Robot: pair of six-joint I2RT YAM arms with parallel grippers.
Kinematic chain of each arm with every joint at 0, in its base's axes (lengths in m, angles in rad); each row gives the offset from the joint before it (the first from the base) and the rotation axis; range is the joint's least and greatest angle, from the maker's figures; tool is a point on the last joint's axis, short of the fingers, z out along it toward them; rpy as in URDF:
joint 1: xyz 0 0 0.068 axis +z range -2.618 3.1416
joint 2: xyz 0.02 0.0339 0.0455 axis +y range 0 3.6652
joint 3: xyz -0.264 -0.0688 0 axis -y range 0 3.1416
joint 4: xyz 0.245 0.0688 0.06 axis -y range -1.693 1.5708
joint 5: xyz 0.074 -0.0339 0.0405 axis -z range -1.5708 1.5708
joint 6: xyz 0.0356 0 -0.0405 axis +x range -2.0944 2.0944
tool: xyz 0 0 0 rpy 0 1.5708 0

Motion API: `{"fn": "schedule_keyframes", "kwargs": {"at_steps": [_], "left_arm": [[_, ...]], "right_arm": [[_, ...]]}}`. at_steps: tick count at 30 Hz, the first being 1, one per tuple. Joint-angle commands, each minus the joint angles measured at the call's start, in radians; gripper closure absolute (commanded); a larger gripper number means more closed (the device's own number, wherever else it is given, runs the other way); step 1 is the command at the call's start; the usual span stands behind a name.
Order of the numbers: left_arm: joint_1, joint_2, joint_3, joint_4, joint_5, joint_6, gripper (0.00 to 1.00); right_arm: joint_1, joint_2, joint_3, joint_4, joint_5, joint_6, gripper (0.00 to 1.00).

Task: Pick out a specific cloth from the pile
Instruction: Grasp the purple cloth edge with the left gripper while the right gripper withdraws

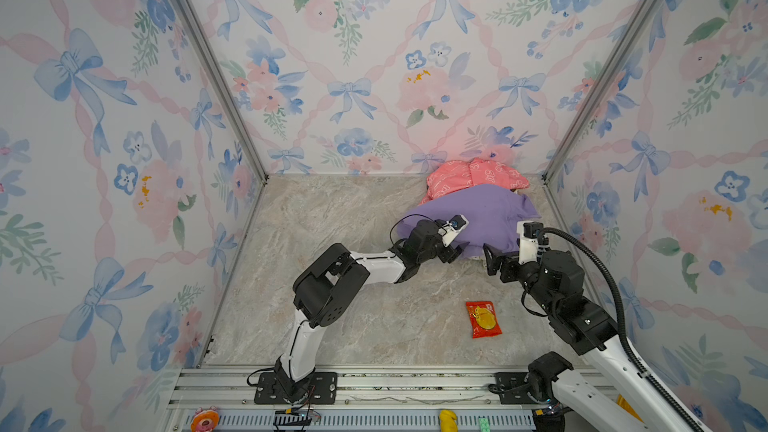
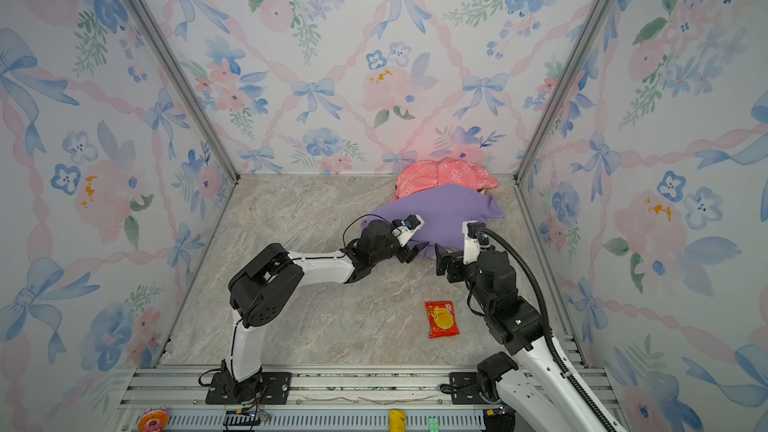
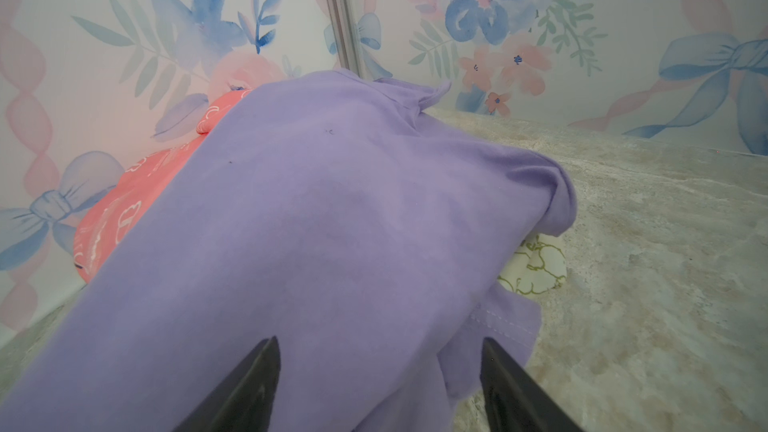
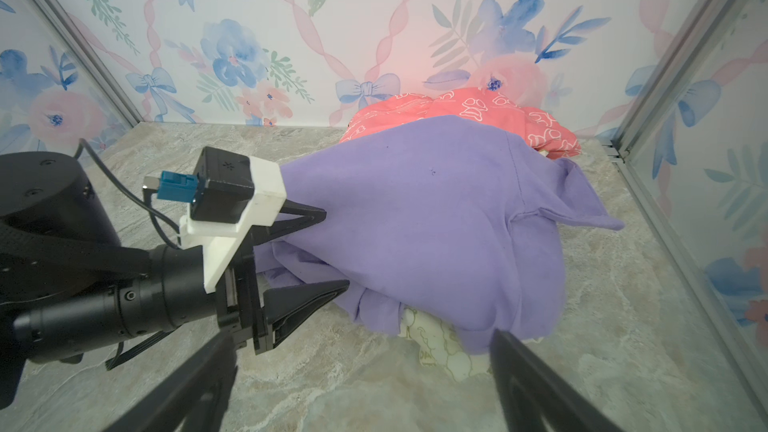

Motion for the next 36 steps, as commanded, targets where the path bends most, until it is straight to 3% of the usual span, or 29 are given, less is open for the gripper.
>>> {"fn": "schedule_keyframes", "kwargs": {"at_steps": [1,12,25,36], "left_arm": [[-0.006,0.045,0.05,-0.021,0.001,-0.058,0.27],[-0.004,0.132,0.134,-0.06,0.011,-0.111,0.43],[0.009,0.094,0.119,-0.06,0.015,-0.129,1.0],[0.017,-0.107,0.012,-0.048,0.011,-0.135,1.0]], "right_arm": [[-0.009,-0.003,-0.013,-0.011,0.008,0.014,0.03],[-0.008,-0.003,0.002,-0.017,0.01,0.021,0.03],[-0.011,-0.022,-0.004,-0.03,0.017,0.039,0.03],[-0.011,-0.025,-0.004,-0.03,0.023,0.055,0.03]]}}
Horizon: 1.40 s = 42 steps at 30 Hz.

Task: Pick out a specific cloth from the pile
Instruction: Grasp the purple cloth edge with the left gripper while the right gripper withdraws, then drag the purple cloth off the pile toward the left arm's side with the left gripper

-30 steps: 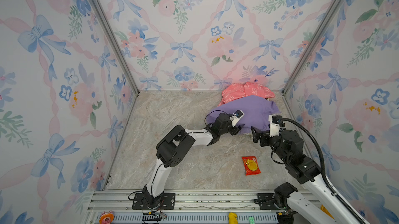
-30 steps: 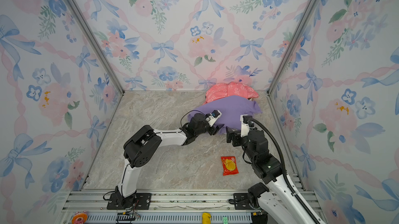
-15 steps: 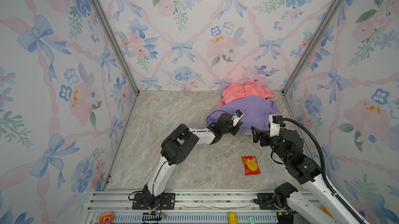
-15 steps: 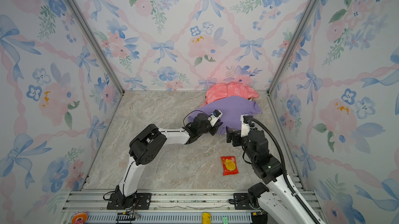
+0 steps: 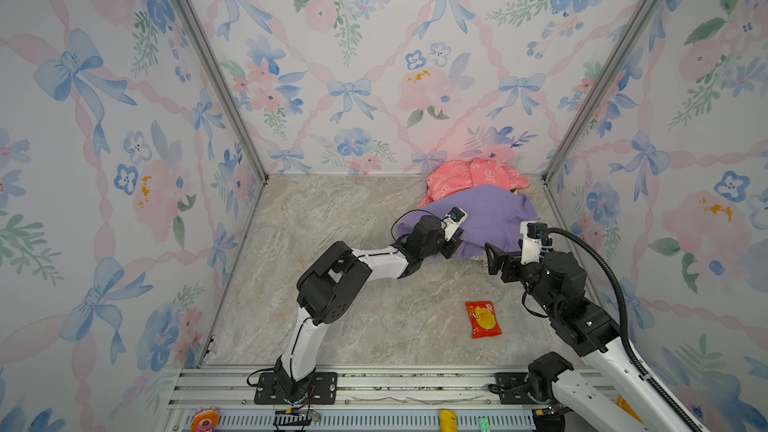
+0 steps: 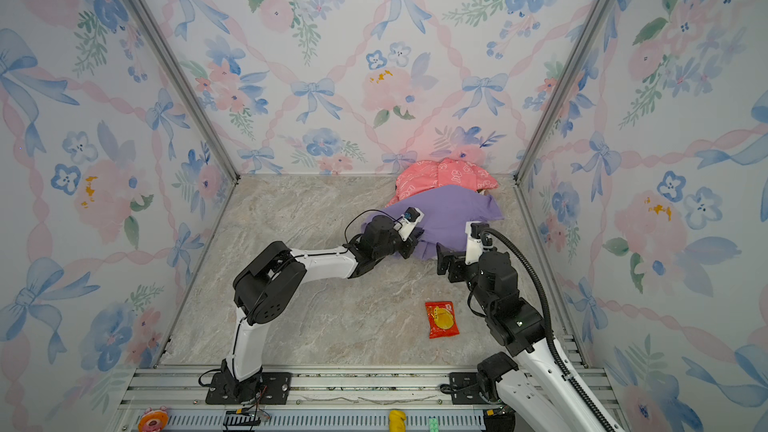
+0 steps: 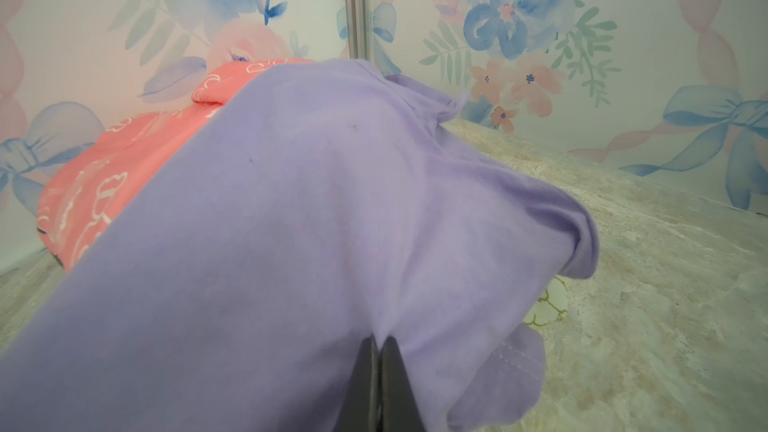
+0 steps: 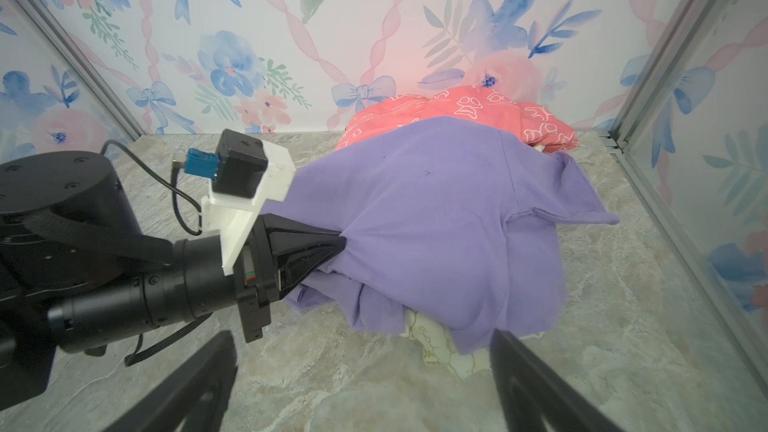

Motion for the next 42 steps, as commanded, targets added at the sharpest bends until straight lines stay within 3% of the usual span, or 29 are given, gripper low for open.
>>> {"fn": "schedule_keyframes", "kwargs": {"at_steps": [1,14,22,35,42], "left_arm": [[0.008,-0.119,-0.049,0.023,0.002,-0.007,1.0],[0.074,-0.502,-0.312,0.118,-0.066,-0.028,1.0],[0.167,-0.695,-0.441,0.117,-0.161,-0.049,1.0],[0.373,-0.889,-0.584,0.106,-0.359,-0.165,1.0],[0.503,-0.917,-0.574,-0.002,-0.515,-0.202,1.0]], "right_arm": [[-0.007,-0.011,-0.002,-0.026,0.018,0.014,0.03],[-0.007,-0.037,-0.008,-0.022,0.029,0.027,0.03],[0.002,-0.016,-0.01,-0.001,-0.071,0.019,0.03],[0.077,0.078,0.012,0.062,-0.09,0.017,0.03],[0.109,0.125,0.015,0.093,-0.086,0.023,0.03]]}}
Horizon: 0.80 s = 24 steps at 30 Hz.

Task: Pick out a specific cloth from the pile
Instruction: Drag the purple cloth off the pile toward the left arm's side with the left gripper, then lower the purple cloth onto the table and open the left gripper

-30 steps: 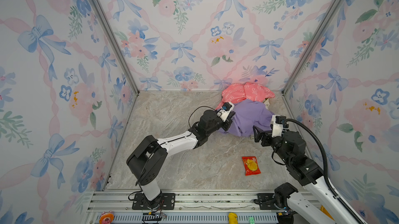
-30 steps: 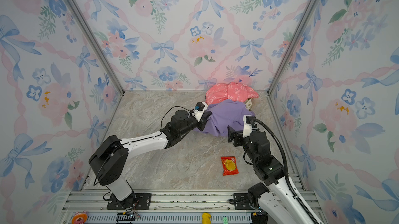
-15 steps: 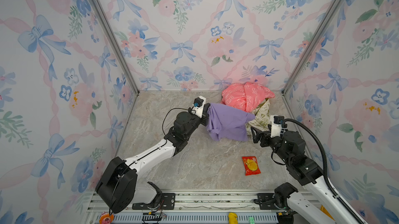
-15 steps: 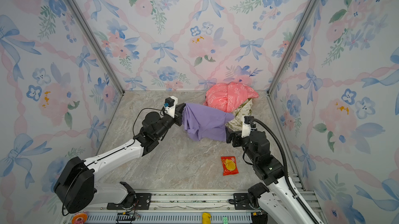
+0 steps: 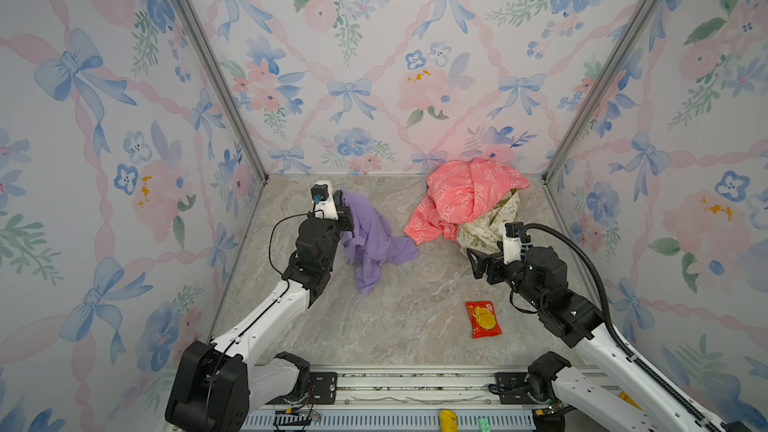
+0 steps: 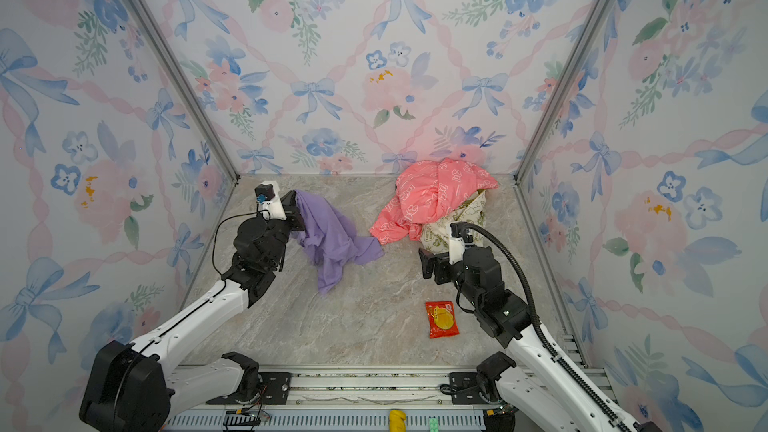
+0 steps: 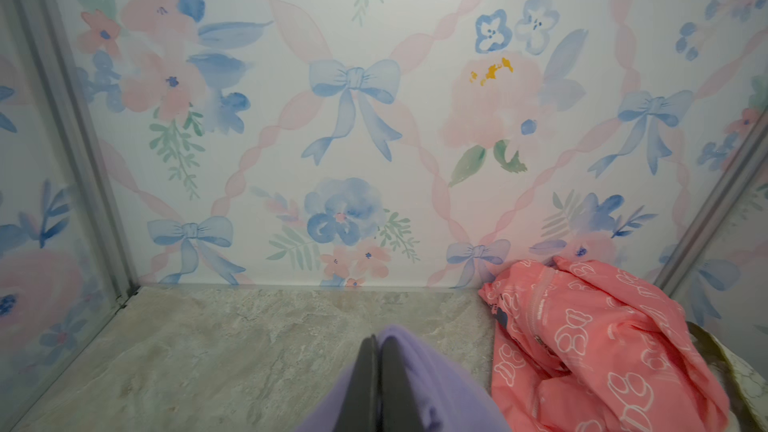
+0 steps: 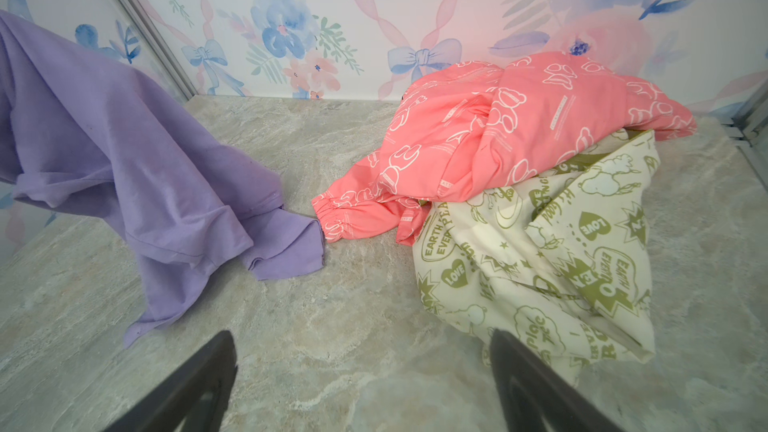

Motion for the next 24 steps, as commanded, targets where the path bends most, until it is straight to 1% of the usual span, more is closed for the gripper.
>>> {"fn": "schedule_keyframes", "kwargs": {"at_steps": [1,5,7,9,14,16,18,20,21,24], "left_arm": [[0.038,-0.016,0.022,-0.02,-0.12,-0.028,1.0],[0.102,0.024,0.073,-0.032,-0.182,-0.027,1.0],[0.129,0.073,0.133,-0.031,-0.195,-0.034,1.0],[0.144,0.145,0.227,-0.032,-0.196,-0.012,1.0],[0.147,0.39,0.529,-0.036,-0.238,0.074,1.0],[0.144,0.458,0.625,-0.035,-0.257,0.089,1.0],[0.136,0.494,0.684,-0.035,-0.285,0.117,1.0],[0.13,0.507,0.694,-0.034,-0.304,0.137,1.0],[0.13,0.504,0.673,-0.031,-0.317,0.135,1.0],[0.132,0.483,0.529,0.021,-0.344,0.116,1.0]], "right_arm": [[0.018,0.018,0.015,0.039,-0.002,0.01,0.03],[0.024,0.049,0.022,0.055,-0.008,0.011,0.03],[0.031,0.065,0.025,0.07,-0.012,0.012,0.03],[0.036,0.078,0.027,0.081,-0.017,0.016,0.03],[0.051,0.1,0.041,0.088,-0.019,0.016,0.03],[0.052,0.105,0.046,0.092,-0.02,0.016,0.03],[0.053,0.103,0.044,0.1,-0.019,0.02,0.03],[0.055,0.102,0.043,0.103,-0.022,0.025,0.03],[0.056,0.099,0.041,0.103,-0.025,0.028,0.03],[0.062,0.089,0.025,0.105,-0.025,0.037,0.03]]}}
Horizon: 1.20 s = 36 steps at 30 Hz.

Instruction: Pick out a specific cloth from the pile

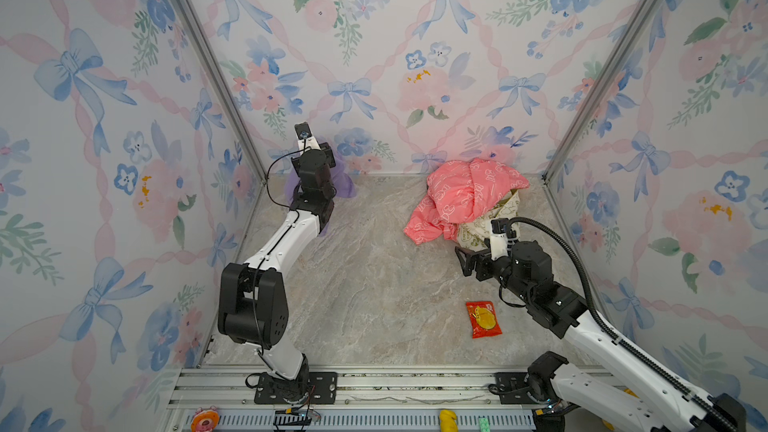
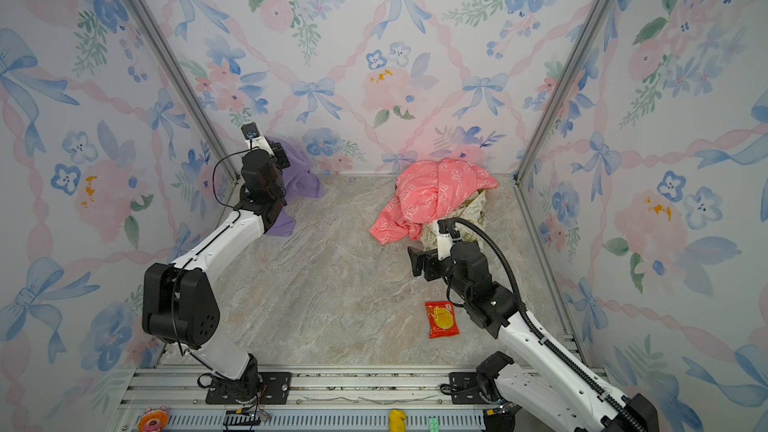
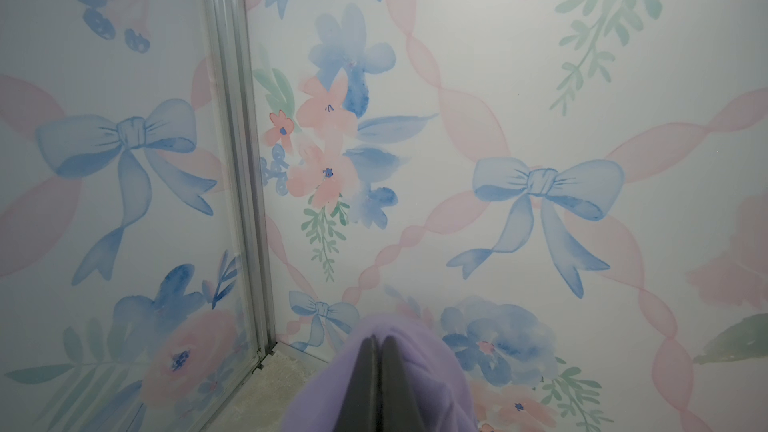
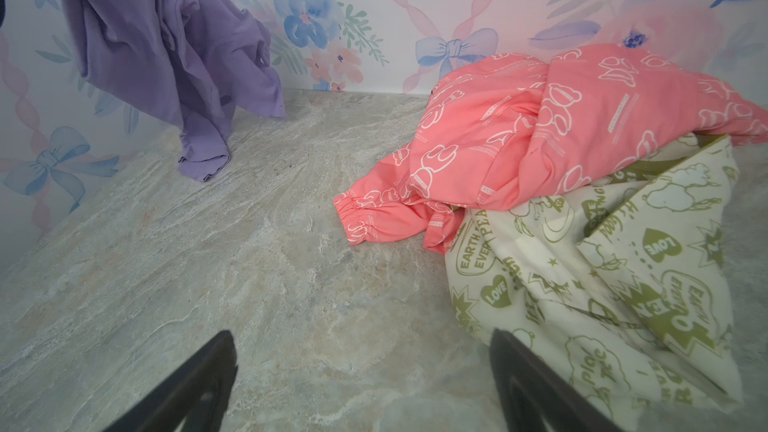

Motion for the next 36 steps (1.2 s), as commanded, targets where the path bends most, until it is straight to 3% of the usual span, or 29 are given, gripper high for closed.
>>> {"fn": "schedule_keyframes", "kwargs": {"at_steps": [1,8,14,17,21,25,28,30,36], "left_arm": [[-0.004,-0.03,-0.144,0.077,-0.06,0.007,1.0],[-0.008,-0.114,-0.51,0.076,0.021,-0.184,1.0],[-0.024,-0.28,-0.764,0.047,0.09,-0.336,1.0],[-0.026,-0.37,-0.858,0.02,0.144,-0.409,0.9],[-0.027,-0.451,-0.939,0.0,0.221,-0.478,0.63],[-0.045,-0.533,-0.889,-0.081,0.284,-0.451,0.38],[-0.098,-0.606,-0.781,-0.186,0.244,-0.4,0.14],[-0.131,-0.633,-0.713,-0.227,0.217,-0.367,0.03],[-0.127,-0.529,-0.534,-0.231,0.261,-0.329,0.02]], "right_arm": [[0.017,-0.021,0.004,0.022,-0.011,0.025,0.03],[0.052,-0.105,-0.037,-0.047,0.005,0.055,0.03],[0.056,-0.179,-0.095,-0.078,0.01,0.079,0.03],[0.058,-0.195,-0.111,-0.083,-0.01,0.075,0.03],[0.058,-0.198,-0.108,-0.109,-0.043,0.052,0.03],[0.06,-0.207,-0.105,-0.14,-0.063,0.029,0.03],[0.06,-0.226,-0.112,-0.144,-0.07,0.022,0.03],[0.06,-0.238,-0.117,-0.143,-0.072,0.017,0.03],[0.06,-0.242,-0.094,-0.148,-0.06,-0.035,0.03]]}}
